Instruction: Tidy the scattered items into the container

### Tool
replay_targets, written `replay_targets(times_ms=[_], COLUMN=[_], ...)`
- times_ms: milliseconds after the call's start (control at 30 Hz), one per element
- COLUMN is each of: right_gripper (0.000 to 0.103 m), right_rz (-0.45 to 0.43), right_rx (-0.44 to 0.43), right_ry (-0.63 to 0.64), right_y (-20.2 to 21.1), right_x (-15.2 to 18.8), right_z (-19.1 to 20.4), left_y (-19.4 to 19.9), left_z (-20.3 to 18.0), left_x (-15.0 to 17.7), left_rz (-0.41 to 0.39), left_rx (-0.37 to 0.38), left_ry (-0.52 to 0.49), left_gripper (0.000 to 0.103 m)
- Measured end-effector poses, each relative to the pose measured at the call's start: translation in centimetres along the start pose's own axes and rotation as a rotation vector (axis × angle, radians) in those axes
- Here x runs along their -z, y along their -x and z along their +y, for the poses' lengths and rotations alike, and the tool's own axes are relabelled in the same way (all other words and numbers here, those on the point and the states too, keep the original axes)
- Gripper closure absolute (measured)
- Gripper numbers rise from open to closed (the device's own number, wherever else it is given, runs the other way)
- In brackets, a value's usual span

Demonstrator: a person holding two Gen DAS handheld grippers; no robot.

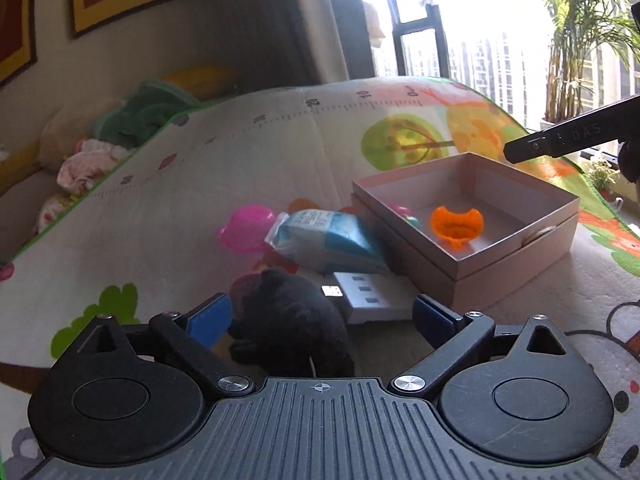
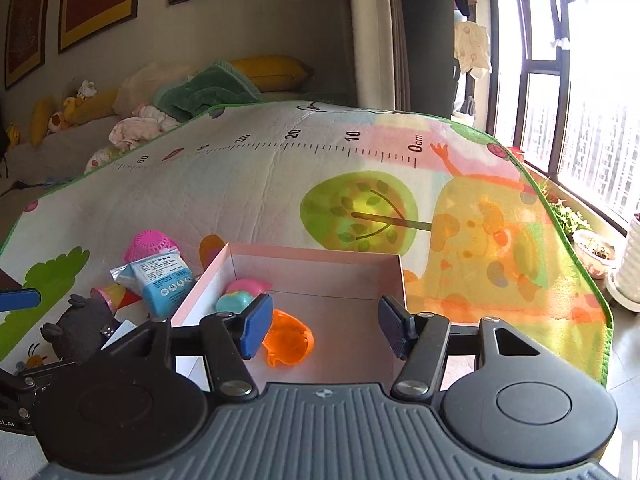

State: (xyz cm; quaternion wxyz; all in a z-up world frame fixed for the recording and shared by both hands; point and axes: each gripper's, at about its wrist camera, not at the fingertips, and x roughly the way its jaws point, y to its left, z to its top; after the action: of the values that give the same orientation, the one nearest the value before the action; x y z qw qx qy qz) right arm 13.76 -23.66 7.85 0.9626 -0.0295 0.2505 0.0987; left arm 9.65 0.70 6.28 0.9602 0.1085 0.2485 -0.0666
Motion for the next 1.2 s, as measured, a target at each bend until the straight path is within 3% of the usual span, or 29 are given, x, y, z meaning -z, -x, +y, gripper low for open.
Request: replay_targets(times_ms=[167,300,433,633,733,867,1000,1100,1200], right_gripper=[0.044,0.05,0.056,0.057,0.074,0.084,0.087,0.087,0.087], right_rz=[-0.027,-0.044,-0.045,-0.041,-0.021,-0.048,-0.07,0.009,0.119], right_rx=[-0.09,-0.126,-0.069,0.026,0.068,0.077,-0.023,-0.114,-0.238], right_ry=[0.198,0.454,0.677,0.811,0.853,0.813,0.691,0.517,0.245], right_y=[0.9,1.0,-0.6,-4.4,-6.0,-4.7,0.1,3.1,5.1], right_x=[2.0,4.4,7.2,9.2,9.6,9.1,7.7,6.6,6.1], right_z=[7.2,13.8,18.8,22.5,23.0,22.2,20.4,17.3,12.3], left_y=[1.1,1.7,2.3,2.2,2.3,2.3,2.2,2.2,2.2], left_z=[3.1,5.3,6.9,7.7,8.1,8.2,7.5,6.3,4.9], left_x=[2.9,4.2,4.7,5.1,5.2,5.4,5.1,4.7,4.2], left_rz=[0.064,0.08,0.073,0.073,0.078,0.085,0.085,0.08,0.08], left_rx=[-0.049,-0.089,-0.103,-0.088,-0.085,-0.088,-0.06,-0.036,-0.009], left_ry=[0.126,0.183,0.228,0.26,0.271,0.279,0.273,0.256,0.231], left_gripper=[0.002,0.001,0.001,0.0,0.0,0.0,0.0,0.0,0.0])
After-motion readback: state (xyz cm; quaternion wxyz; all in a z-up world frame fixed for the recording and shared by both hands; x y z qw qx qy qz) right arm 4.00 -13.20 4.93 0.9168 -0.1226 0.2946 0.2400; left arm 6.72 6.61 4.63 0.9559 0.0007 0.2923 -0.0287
